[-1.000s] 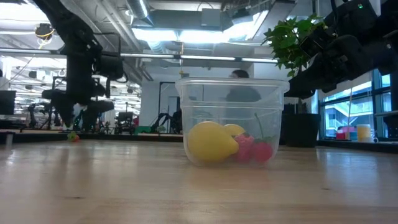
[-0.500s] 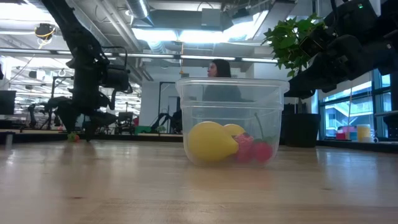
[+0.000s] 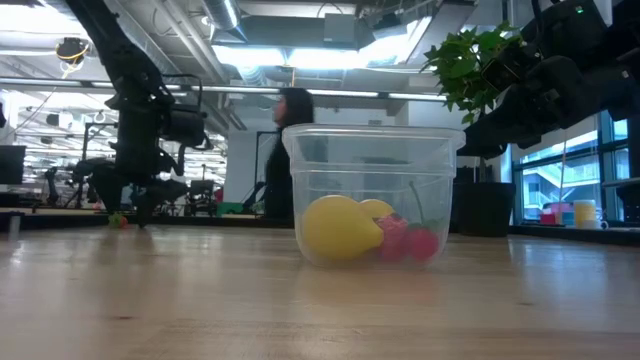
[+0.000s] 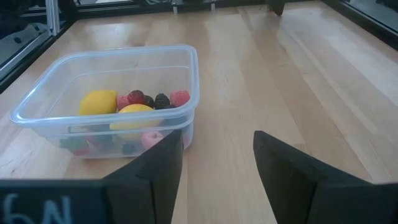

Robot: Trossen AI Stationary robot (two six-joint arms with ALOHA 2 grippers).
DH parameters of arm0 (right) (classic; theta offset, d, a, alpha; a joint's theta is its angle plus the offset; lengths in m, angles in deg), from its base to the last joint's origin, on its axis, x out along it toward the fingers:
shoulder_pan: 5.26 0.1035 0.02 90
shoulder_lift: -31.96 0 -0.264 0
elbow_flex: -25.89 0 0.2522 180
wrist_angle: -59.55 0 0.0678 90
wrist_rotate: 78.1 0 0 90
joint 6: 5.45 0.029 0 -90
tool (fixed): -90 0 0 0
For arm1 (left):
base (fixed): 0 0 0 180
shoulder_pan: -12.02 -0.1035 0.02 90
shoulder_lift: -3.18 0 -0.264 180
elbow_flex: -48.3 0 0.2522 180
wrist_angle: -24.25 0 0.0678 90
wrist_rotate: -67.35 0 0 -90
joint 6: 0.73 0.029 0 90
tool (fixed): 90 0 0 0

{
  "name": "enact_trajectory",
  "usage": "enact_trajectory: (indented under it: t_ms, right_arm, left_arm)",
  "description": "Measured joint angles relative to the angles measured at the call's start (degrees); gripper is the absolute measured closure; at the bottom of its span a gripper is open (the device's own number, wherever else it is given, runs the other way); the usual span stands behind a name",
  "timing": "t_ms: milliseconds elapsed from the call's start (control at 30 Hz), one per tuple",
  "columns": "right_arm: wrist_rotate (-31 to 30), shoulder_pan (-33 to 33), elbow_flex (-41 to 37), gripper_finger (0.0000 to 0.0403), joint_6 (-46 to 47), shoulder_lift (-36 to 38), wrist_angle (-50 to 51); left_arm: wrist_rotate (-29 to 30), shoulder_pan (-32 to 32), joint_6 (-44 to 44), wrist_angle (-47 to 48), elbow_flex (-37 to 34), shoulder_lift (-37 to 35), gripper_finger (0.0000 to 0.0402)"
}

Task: Pick and placing Produce into tupperware
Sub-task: Put the strawberry into the transparent bin

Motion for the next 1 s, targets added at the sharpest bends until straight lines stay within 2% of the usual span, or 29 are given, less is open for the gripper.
enact_trajectory:
  t_ms: [433, 1000]
  right_arm:
    - [0.0, 0.0, 0.0, 0.0205, 0.0, 0.0, 0.2]
    - [0.0, 0.0, 0.0, 0.0205, 0.0, 0.0, 0.1]
  left_arm:
    - [-3.1, -0.8, 0.2, 0.8, 0.1, 0.0, 0.0213]
    - [-4.4, -0.7, 0.9, 3.4, 0.2, -0.1, 0.0222]
